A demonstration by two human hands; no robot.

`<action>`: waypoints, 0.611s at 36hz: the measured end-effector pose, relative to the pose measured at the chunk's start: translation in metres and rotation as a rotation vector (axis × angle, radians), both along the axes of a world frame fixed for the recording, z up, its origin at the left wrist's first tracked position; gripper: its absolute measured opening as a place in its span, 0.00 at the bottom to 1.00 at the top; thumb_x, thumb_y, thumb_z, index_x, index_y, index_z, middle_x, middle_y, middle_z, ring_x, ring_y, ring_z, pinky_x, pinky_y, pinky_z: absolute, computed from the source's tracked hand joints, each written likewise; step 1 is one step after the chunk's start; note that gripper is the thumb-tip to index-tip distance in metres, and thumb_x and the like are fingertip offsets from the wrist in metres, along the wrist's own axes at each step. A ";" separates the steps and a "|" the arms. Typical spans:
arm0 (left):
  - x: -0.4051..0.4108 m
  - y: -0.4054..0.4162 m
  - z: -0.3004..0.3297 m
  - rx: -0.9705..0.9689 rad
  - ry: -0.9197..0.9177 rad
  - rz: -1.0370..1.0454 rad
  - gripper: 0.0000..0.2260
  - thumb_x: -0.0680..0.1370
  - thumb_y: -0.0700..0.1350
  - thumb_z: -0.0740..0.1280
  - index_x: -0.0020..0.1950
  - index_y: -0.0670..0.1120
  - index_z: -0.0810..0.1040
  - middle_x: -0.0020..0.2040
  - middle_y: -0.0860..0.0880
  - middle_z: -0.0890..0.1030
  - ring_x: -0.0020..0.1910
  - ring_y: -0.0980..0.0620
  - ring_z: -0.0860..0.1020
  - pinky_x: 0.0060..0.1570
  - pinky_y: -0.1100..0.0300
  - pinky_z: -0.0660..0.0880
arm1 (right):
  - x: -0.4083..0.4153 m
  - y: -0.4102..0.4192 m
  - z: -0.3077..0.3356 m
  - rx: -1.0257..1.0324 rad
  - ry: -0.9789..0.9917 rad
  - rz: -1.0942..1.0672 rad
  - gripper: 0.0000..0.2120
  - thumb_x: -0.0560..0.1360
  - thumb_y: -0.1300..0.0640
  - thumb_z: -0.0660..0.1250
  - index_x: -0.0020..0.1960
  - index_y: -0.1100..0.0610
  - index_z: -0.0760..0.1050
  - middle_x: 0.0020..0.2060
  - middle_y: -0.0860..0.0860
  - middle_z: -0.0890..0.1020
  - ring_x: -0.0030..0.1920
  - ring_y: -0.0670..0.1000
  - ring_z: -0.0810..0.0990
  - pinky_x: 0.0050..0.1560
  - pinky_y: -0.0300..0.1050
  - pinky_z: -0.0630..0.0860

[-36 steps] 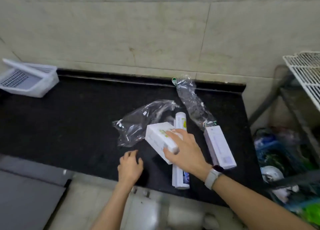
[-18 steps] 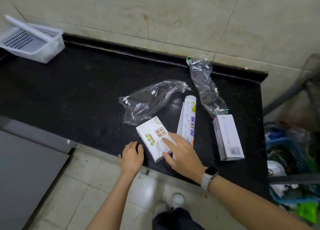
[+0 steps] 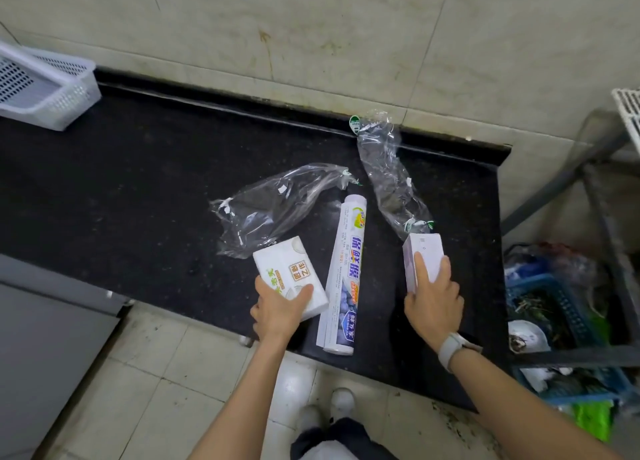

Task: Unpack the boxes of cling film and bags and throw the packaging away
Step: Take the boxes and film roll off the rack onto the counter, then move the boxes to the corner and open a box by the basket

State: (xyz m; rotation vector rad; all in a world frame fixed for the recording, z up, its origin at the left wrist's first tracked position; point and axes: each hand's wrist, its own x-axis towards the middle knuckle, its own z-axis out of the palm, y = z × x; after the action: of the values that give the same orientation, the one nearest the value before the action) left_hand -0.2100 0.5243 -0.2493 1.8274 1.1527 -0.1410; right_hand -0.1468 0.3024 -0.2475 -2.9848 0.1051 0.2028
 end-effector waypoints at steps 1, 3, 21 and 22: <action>0.001 0.000 0.000 -0.001 -0.022 -0.016 0.38 0.68 0.56 0.72 0.68 0.48 0.55 0.62 0.45 0.73 0.64 0.40 0.66 0.62 0.43 0.66 | 0.001 0.000 0.001 0.015 -0.008 0.004 0.36 0.70 0.55 0.65 0.73 0.44 0.52 0.73 0.59 0.54 0.54 0.64 0.72 0.52 0.54 0.72; 0.003 0.000 0.000 -0.018 -0.055 -0.028 0.37 0.68 0.54 0.73 0.68 0.47 0.55 0.61 0.45 0.74 0.62 0.41 0.68 0.61 0.45 0.67 | 0.001 -0.001 0.005 0.064 -0.021 0.000 0.35 0.71 0.56 0.64 0.73 0.45 0.52 0.73 0.60 0.53 0.54 0.64 0.71 0.53 0.55 0.71; 0.011 0.002 0.001 -0.075 -0.247 -0.158 0.39 0.63 0.47 0.75 0.67 0.64 0.56 0.57 0.49 0.65 0.56 0.52 0.65 0.51 0.60 0.66 | 0.002 0.043 0.038 0.514 -0.062 0.316 0.30 0.73 0.55 0.64 0.72 0.45 0.57 0.75 0.48 0.56 0.59 0.57 0.70 0.55 0.51 0.71; 0.009 0.004 0.002 -0.080 -0.263 -0.163 0.39 0.64 0.47 0.75 0.67 0.64 0.57 0.57 0.50 0.66 0.56 0.54 0.65 0.47 0.63 0.67 | 0.004 0.044 0.037 0.537 -0.056 0.320 0.30 0.73 0.55 0.64 0.72 0.45 0.57 0.75 0.48 0.56 0.60 0.57 0.70 0.56 0.50 0.71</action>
State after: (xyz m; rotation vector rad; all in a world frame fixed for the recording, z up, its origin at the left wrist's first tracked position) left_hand -0.2014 0.5278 -0.2477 1.8054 0.8047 -0.0374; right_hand -0.1432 0.3461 -0.2100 -2.4499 -0.3760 0.1513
